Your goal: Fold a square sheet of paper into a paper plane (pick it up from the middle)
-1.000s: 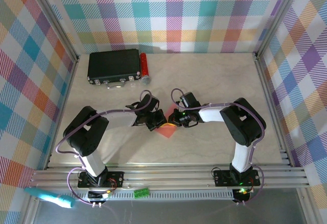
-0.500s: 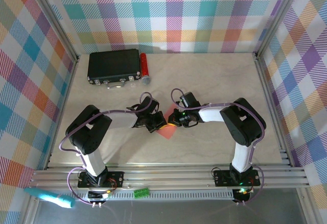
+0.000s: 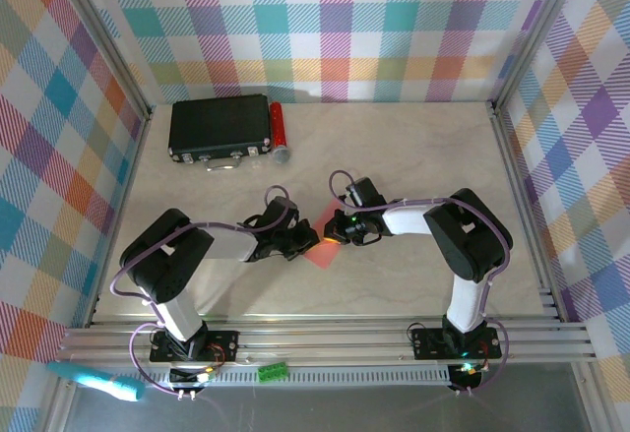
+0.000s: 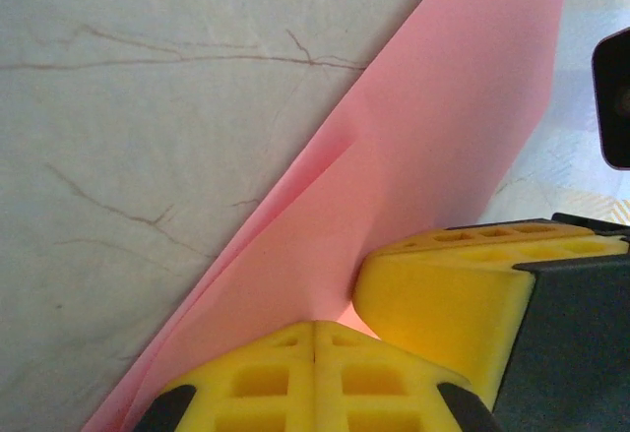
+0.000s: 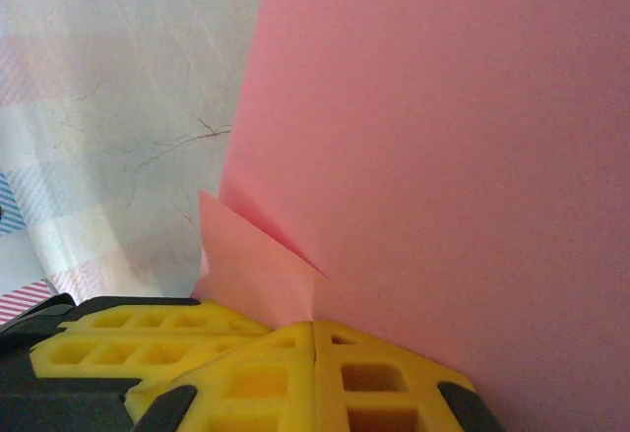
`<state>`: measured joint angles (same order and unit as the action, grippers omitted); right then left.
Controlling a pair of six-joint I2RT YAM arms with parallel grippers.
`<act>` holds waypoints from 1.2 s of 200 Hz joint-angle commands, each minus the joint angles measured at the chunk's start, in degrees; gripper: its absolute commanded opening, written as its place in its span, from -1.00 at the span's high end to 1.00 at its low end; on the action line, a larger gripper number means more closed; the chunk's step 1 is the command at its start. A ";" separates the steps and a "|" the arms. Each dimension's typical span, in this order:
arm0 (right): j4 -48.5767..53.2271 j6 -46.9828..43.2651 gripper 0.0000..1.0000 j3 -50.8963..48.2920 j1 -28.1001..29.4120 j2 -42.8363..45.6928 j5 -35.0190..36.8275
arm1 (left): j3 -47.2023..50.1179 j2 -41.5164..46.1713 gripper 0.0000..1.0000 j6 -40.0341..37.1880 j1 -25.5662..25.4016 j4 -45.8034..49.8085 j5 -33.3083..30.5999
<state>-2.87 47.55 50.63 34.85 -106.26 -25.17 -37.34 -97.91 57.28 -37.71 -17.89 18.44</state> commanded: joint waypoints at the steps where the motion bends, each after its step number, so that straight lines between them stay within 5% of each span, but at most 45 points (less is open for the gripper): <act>1: 13.05 -1.12 1.00 -3.44 -1.34 -5.01 9.70 | 5.62 -0.29 0.95 -0.24 1.69 10.57 -6.56; 96: 13.95 -2.28 1.00 -2.77 -1.72 -5.22 9.96 | 10.10 8.48 0.90 -1.49 6.74 15.61 -7.93; 158: 13.83 -10.06 1.00 1.69 -1.73 -3.02 5.81 | 1.82 15.29 0.84 -7.58 7.74 26.13 -7.20; 208: 20.20 -26.59 0.99 11.26 -1.89 -1.44 -2.49 | -2.70 15.89 0.79 -11.13 7.35 25.43 -0.86; 240: 19.00 -22.84 0.96 11.62 -2.06 3.31 -3.04 | -5.02 12.16 0.78 -11.64 4.99 22.95 2.29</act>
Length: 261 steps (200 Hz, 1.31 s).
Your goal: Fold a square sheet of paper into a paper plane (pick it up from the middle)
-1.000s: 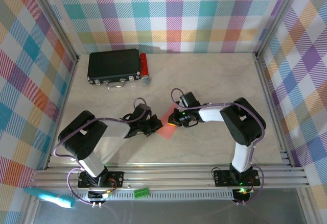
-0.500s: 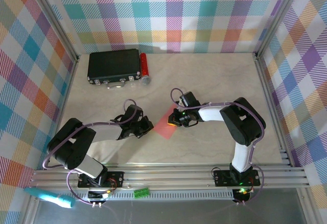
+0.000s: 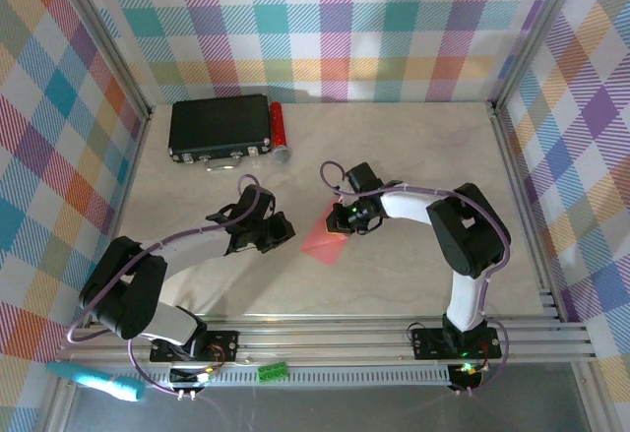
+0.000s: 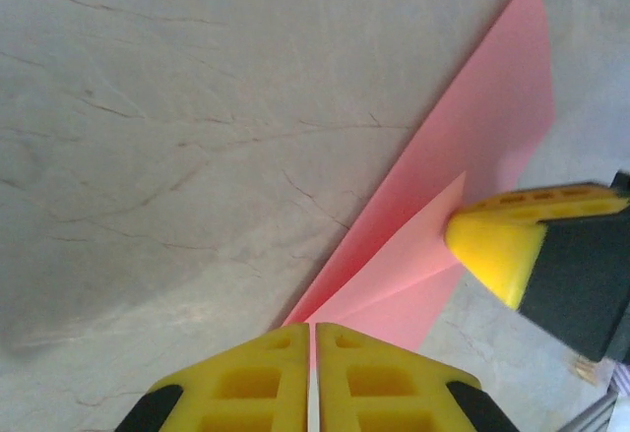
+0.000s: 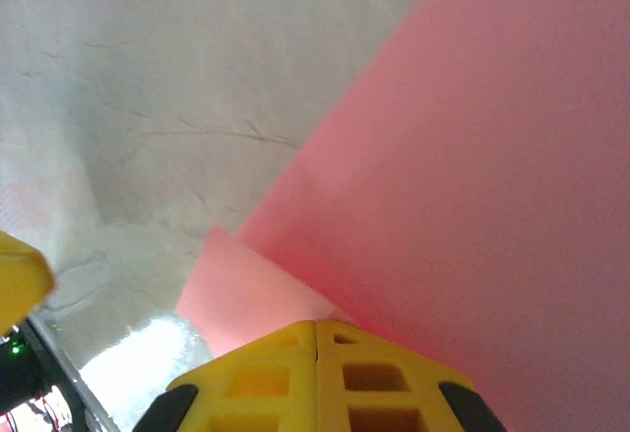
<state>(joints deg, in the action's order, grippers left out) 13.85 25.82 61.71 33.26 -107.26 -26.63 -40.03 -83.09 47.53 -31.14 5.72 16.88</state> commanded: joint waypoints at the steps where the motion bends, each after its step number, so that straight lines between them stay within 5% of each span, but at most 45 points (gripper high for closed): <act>1: 2.17 -0.77 0.95 0.39 -0.47 4.42 -1.49 | -2.42 -2.80 0.78 -1.95 -1.66 -0.68 3.85; 64: -1.89 19.67 0.71 -10.97 -1.70 14.22 7.34 | -9.33 -10.95 0.75 -2.22 -2.44 -3.86 7.24; 166: -1.93 26.26 0.47 -14.88 -2.66 17.32 9.29 | -18.43 -24.39 0.73 -5.08 -2.52 1.74 6.54; 261: -7.52 37.87 0.35 -19.13 -2.67 17.15 6.63 | -5.65 -18.64 0.75 18.97 -9.03 -6.18 -1.47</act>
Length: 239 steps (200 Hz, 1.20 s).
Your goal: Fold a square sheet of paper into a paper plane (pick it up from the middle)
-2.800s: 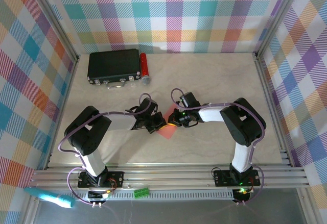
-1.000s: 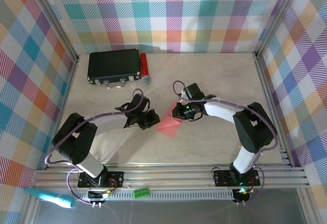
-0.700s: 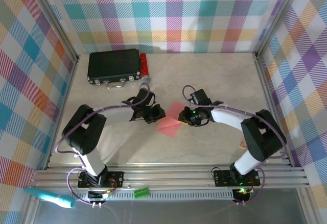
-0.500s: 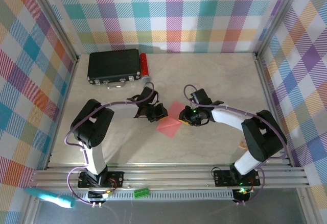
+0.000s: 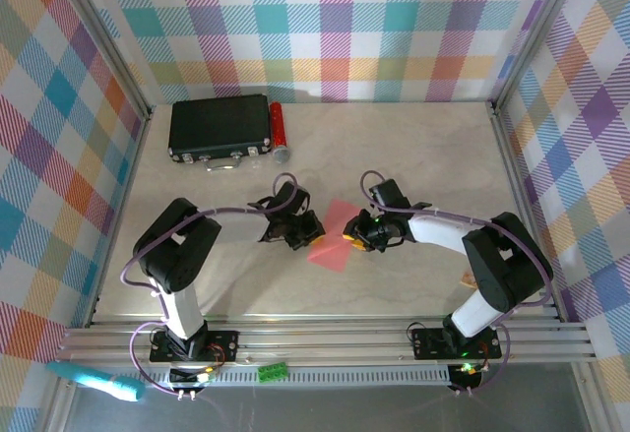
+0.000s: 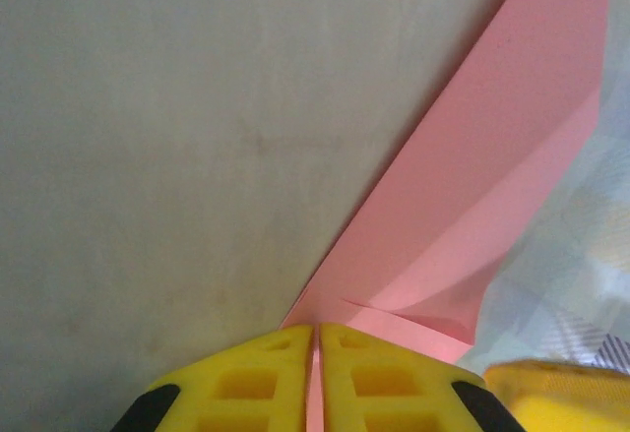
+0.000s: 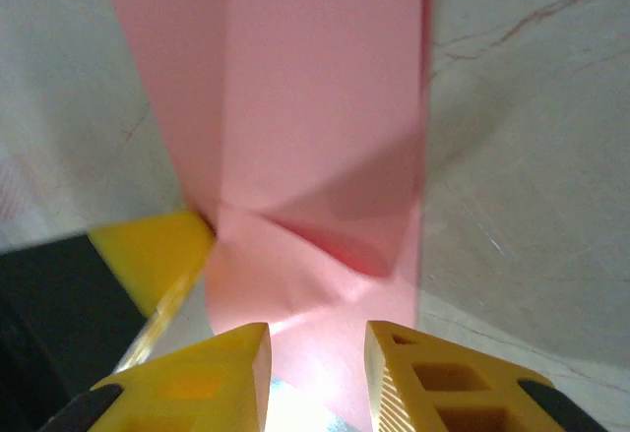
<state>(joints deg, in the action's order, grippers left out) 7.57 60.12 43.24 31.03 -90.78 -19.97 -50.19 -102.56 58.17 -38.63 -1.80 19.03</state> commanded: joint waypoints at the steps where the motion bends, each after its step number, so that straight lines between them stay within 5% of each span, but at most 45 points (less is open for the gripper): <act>1: -1.24 3.64 0.35 -0.68 -0.44 0.64 0.03 | 4.59 0.85 0.76 8.43 -1.53 1.26 -3.67; 91: 2.48 6.35 0.34 -3.35 -0.44 3.29 5.90 | 4.89 -0.73 0.76 9.26 -1.53 0.46 -4.00; 239: -4.81 5.19 0.53 -3.61 -0.44 -1.37 1.06 | 4.27 -0.46 0.77 8.18 -1.53 1.80 -4.08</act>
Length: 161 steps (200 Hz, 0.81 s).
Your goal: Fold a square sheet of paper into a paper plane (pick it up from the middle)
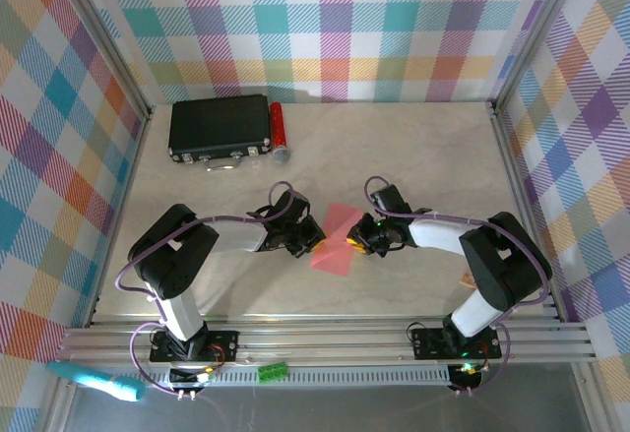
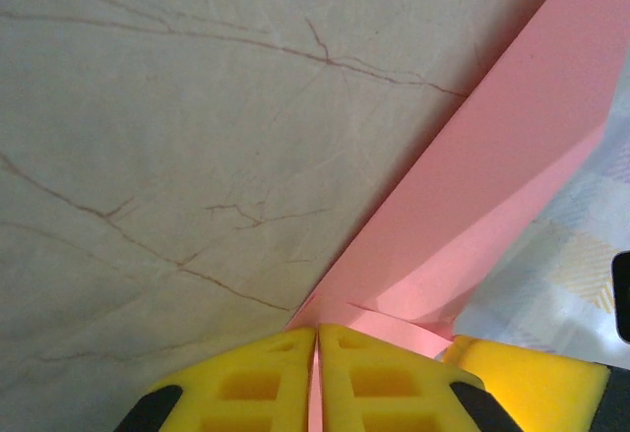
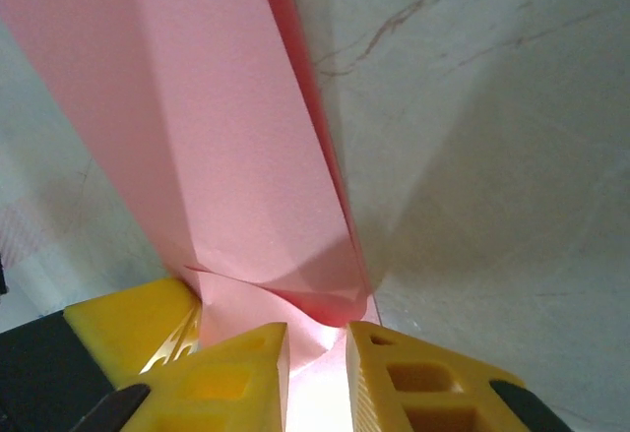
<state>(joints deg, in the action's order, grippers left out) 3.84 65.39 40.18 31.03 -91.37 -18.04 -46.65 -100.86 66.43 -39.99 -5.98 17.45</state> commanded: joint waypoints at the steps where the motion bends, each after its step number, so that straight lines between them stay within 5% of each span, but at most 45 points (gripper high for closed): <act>1: -1.09 -0.08 0.53 -0.59 -0.40 -0.80 -0.86 | 0.71 -2.16 0.77 -0.08 -0.18 5.98 -2.51; 161: -3.72 -0.61 0.58 -1.54 -0.44 -0.29 -0.68 | 0.54 -0.93 0.77 -0.50 -0.18 7.03 -2.54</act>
<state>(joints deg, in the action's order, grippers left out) 1.96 65.36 39.13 31.03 -91.07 -17.85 -46.74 -100.86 66.39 -40.01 -5.72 17.32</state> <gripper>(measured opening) 0.211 0.115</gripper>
